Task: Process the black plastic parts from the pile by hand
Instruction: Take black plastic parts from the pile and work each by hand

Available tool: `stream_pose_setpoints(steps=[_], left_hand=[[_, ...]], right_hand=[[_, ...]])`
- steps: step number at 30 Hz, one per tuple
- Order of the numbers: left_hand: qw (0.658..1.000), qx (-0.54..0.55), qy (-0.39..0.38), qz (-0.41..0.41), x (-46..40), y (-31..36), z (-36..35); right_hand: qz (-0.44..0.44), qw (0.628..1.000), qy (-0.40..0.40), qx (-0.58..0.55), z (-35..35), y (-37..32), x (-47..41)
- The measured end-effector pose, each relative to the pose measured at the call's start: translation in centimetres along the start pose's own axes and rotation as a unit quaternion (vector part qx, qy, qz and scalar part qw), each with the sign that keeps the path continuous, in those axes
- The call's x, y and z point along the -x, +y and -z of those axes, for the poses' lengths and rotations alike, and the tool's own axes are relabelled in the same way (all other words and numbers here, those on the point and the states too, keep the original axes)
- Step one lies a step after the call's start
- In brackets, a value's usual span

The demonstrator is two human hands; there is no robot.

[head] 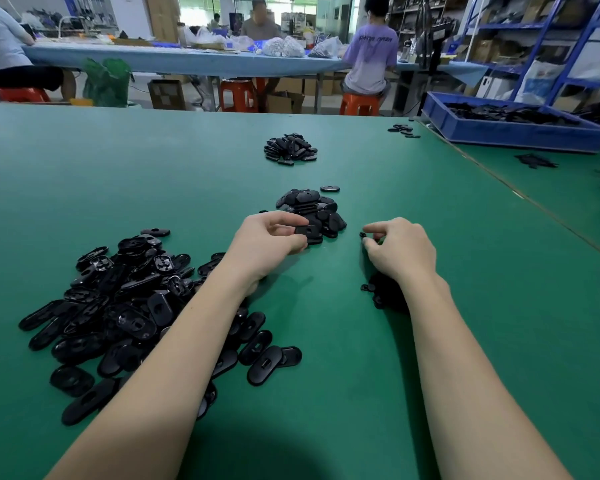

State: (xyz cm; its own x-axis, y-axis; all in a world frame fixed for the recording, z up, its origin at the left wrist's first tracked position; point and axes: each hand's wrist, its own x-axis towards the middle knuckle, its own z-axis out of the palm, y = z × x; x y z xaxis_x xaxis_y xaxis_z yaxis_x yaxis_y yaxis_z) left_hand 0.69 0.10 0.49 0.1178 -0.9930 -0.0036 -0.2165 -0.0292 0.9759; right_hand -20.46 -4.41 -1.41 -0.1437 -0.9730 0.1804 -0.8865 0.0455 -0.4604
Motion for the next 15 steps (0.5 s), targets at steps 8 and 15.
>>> stream_pose_setpoints(steps=[8,15], left_hand=[[0.998,0.050,-0.025,0.006,0.2,0.1,-0.1],[0.997,0.070,-0.021,0.015,0.2,0.2,-0.1]], right_hand=[[-0.033,0.999,0.014,-0.006,-0.4,-0.5,0.0],[0.005,0.955,-0.053,-0.291,0.1,-2.0,0.3]])
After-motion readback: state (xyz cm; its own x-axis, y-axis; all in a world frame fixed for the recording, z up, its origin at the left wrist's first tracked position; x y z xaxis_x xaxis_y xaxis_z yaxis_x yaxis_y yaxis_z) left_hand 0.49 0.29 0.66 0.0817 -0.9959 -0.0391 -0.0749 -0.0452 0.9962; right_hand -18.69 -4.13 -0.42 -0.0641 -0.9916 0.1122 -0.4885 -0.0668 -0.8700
